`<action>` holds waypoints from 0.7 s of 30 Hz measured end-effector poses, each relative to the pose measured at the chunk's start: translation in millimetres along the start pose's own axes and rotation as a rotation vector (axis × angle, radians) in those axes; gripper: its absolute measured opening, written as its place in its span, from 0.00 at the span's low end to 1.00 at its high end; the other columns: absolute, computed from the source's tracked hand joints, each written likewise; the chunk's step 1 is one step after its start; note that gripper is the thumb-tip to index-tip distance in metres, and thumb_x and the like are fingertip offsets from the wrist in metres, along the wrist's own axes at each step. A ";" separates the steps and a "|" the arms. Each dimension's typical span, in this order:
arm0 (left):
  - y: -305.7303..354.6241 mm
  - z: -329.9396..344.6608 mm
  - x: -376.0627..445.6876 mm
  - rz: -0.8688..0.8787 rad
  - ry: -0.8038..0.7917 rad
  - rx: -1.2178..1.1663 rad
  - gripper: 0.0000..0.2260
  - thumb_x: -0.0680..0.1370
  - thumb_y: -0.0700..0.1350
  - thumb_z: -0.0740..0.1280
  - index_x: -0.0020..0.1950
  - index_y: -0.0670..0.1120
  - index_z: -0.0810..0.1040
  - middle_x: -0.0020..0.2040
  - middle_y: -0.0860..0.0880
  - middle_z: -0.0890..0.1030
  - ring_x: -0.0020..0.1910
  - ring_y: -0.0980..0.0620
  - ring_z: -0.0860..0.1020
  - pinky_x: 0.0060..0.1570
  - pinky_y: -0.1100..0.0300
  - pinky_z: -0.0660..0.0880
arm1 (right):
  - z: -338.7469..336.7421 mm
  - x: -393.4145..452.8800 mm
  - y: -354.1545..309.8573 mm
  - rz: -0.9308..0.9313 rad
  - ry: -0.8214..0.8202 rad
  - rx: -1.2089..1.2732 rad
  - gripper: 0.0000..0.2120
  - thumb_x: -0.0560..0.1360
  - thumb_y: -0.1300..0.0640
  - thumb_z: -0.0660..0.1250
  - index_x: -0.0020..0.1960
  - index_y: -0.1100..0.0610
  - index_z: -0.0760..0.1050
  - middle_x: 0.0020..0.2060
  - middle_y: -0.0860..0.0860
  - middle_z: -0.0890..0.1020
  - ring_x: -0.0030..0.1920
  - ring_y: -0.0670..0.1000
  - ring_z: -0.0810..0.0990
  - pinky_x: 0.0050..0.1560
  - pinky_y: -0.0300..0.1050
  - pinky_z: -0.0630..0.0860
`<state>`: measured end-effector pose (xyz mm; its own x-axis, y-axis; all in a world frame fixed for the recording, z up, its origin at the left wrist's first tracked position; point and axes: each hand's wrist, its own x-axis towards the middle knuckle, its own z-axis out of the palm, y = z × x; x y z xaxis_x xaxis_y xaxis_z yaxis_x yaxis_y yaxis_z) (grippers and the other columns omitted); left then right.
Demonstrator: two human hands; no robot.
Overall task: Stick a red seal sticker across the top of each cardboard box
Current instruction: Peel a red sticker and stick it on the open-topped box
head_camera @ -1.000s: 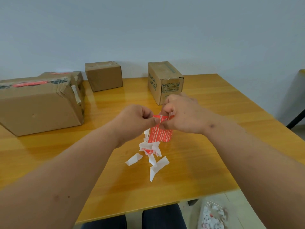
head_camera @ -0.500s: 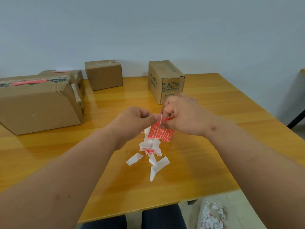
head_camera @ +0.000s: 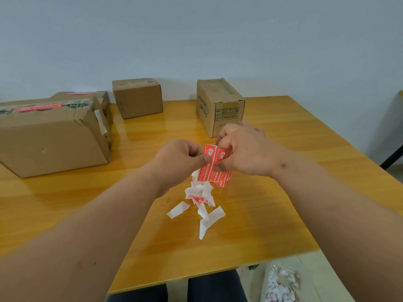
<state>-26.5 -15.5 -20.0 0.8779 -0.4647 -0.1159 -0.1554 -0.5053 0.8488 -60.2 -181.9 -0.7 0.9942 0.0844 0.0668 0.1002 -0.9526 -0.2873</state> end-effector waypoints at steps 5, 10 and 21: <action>-3.3 2.1 1.4 -0.040 -0.010 -0.080 0.10 0.79 0.47 0.68 0.43 0.41 0.81 0.39 0.44 0.83 0.36 0.52 0.75 0.39 0.59 0.72 | 0.8 -2.4 -1.2 -0.036 0.038 -0.009 0.07 0.67 0.46 0.75 0.40 0.49 0.84 0.48 0.38 0.73 0.57 0.48 0.62 0.64 0.54 0.57; -5.3 0.9 -0.2 -0.049 -0.019 -0.174 0.14 0.77 0.52 0.68 0.39 0.43 0.80 0.22 0.59 0.74 0.22 0.65 0.70 0.36 0.61 0.65 | 0.7 -5.3 -1.4 -0.056 0.077 0.006 0.08 0.67 0.45 0.75 0.38 0.49 0.82 0.49 0.39 0.74 0.57 0.48 0.63 0.61 0.52 0.57; -2.8 3.1 0.9 -0.078 0.030 -0.097 0.14 0.74 0.50 0.73 0.59 0.51 0.81 0.49 0.44 0.83 0.51 0.49 0.80 0.41 0.64 0.73 | 1.4 -5.2 -0.6 -0.051 0.056 -0.020 0.09 0.68 0.45 0.74 0.42 0.49 0.83 0.50 0.38 0.73 0.59 0.48 0.62 0.63 0.51 0.57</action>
<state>-26.7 -16.7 -24.1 0.8989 -0.4042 -0.1692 -0.0430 -0.4656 0.8839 -65.4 -181.4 -2.3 0.9841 0.1168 0.1340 0.1489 -0.9532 -0.2631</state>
